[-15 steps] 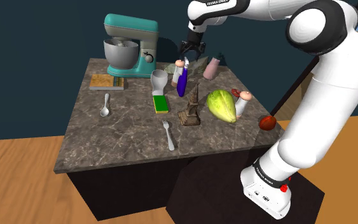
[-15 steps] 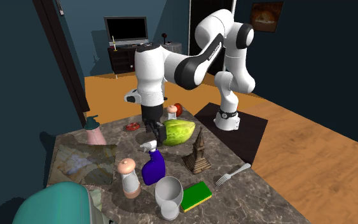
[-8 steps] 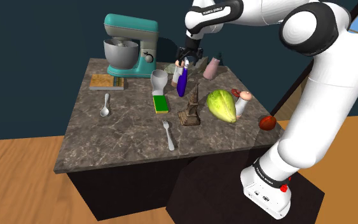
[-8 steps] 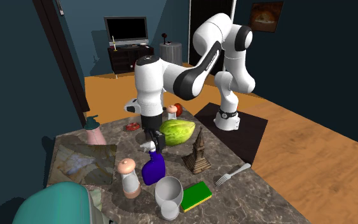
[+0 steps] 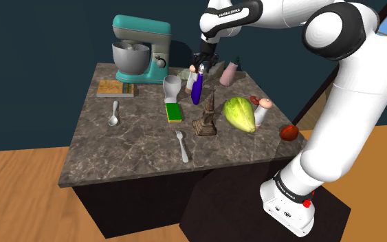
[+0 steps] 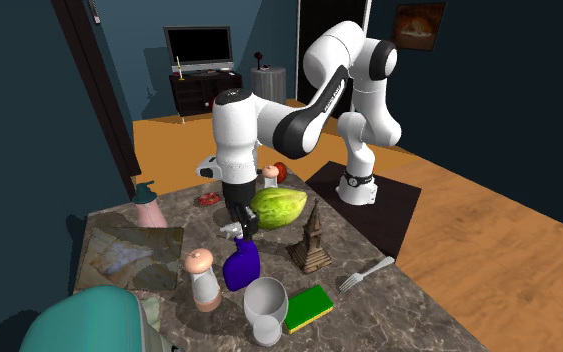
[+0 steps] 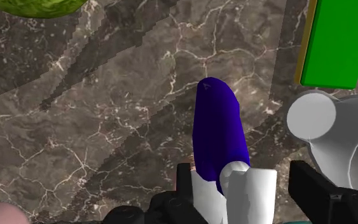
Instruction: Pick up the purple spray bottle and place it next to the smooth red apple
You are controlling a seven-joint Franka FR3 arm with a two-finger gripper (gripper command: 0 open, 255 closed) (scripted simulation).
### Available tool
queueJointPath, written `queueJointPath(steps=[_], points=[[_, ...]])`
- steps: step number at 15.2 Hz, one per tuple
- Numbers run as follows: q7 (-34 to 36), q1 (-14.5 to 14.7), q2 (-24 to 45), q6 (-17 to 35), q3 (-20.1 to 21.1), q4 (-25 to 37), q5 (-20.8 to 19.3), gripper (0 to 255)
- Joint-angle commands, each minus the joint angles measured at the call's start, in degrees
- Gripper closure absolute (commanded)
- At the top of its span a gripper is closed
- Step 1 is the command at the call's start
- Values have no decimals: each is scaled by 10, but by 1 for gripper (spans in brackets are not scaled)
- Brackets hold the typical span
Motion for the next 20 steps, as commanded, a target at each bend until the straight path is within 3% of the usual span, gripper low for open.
queueJointPath(steps=[1, 9, 20], points=[[0, 0, 0, 0, 0, 0, 0, 255], [0, 0, 0, 0, 0, 0, 0, 255], [1, 0, -20, -77, -1, 57, -2, 255]])
